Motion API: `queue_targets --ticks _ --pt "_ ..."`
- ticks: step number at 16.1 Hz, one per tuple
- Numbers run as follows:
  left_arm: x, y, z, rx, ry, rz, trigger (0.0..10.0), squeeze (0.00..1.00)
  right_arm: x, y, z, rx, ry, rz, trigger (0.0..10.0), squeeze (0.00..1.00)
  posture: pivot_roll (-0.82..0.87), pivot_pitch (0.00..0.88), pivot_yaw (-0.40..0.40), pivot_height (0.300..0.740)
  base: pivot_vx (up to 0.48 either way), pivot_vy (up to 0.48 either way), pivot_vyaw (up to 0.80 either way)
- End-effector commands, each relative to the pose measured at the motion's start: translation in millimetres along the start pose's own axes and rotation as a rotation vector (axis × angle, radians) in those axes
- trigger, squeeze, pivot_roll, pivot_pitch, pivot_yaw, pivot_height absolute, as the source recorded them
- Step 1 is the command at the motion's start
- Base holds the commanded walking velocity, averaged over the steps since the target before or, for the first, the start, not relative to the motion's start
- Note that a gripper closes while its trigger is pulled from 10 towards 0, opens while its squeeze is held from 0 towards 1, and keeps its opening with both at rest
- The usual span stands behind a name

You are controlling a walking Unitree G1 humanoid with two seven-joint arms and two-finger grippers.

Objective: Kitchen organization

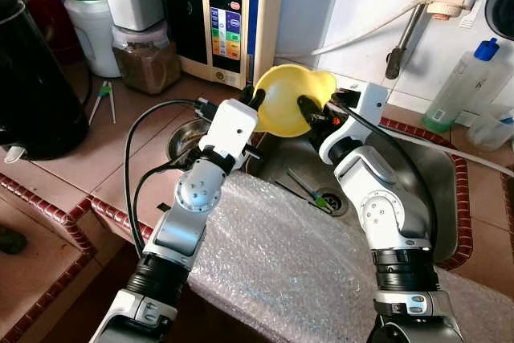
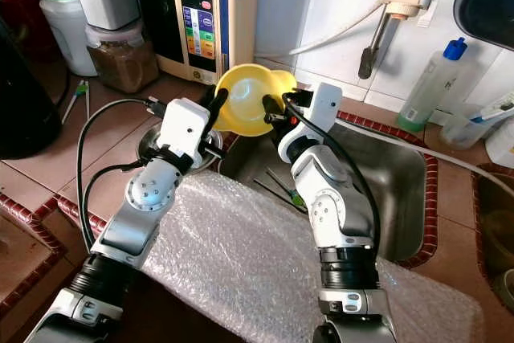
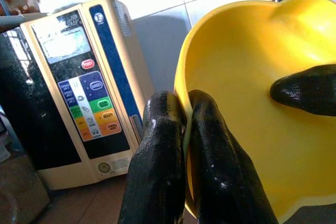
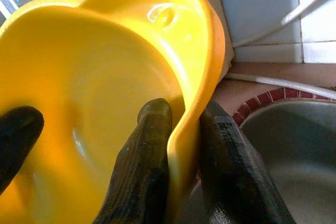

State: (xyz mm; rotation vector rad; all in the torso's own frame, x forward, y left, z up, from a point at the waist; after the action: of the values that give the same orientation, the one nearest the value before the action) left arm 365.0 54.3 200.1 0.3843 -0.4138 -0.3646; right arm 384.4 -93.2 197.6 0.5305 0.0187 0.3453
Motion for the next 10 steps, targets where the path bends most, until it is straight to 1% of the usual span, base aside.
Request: queue_targets --ticks 1,2,3,4,5,7,8,10 --pt "1.2 9.9 13 0.02 -0.062 0.036 0.0 0.0 -4.4 -29.3 -4 0.007 0.037 -0.117 0.0 0.0 -0.03 0.0 -0.06 0.74 0.0 0.0 0.0" --pt "0.6 8.3 12 0.025 -0.063 0.029 0.3 0.0 -4.3 -31.8 -4 0.016 0.036 -0.126 0.0 0.0 -0.02 0.0 -0.058 0.74 0.0 0.0 0.0" --pt "0.5 6.9 12 0.02 -0.064 0.022 3.7 0.0 -4.1 -32.8 -4 0.016 0.035 -0.131 0.0 0.0 -0.02 0.0 -0.057 0.74 0.0 0.0 0.0" --pt "0.5 4.9 12 0.007 -0.064 0.009 8.3 0.32 -4.0 -33.2 -4 0.019 0.035 -0.136 0.0 0.0 -0.03 0.0 -0.057 0.74 0.0 0.0 0.0" --pt "0.6 4.7 12 -0.005 -0.067 0.008 10.0 1.0 -3.9 -33.6 -4 0.022 0.032 -0.139 0.0 0.0 -0.03 0.0 -0.057 0.74 0.0 0.0 0.0" --pt "0.6 4.0 13 -0.018 -0.071 0.003 10.0 1.0 -3.8 -35.1 -3 0.027 0.025 -0.151 0.0 0.0 -0.02 0.0 -0.056 0.74 0.0 0.0 0.0" --pt "0.4 1.2 13 -0.026 -0.072 -0.015 10.0 1.0 -4.1 -39.2 -2 0.017 0.017 -0.177 0.0 0.0 -0.02 0.0 -0.056 0.74 0.0 0.0 0.0" --pt "-1.5 -10.4 14 -0.058 -0.08 -0.078 10.0 1.0 -4.6 -48.3 3 0.001 -0.008 -0.224 0.0 0.0 -0.02 0.0 -0.057 0.74 0.0 0.0 0.0"
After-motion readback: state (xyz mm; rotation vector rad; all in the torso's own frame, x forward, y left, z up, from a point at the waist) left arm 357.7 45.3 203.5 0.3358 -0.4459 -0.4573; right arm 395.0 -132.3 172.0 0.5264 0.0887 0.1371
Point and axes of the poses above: a point about 5 cm out from each wrist's last joint towards the gripper, its own x axis pointing out of the wrist towards the gripper, its own z axis along the axis of the wrist's last joint, y = z × x, the point moved 4 cm from there along x, pointing out of the wrist towards the gripper, and after that the axes turned 5 degrees about x, right-handed, at the moved point
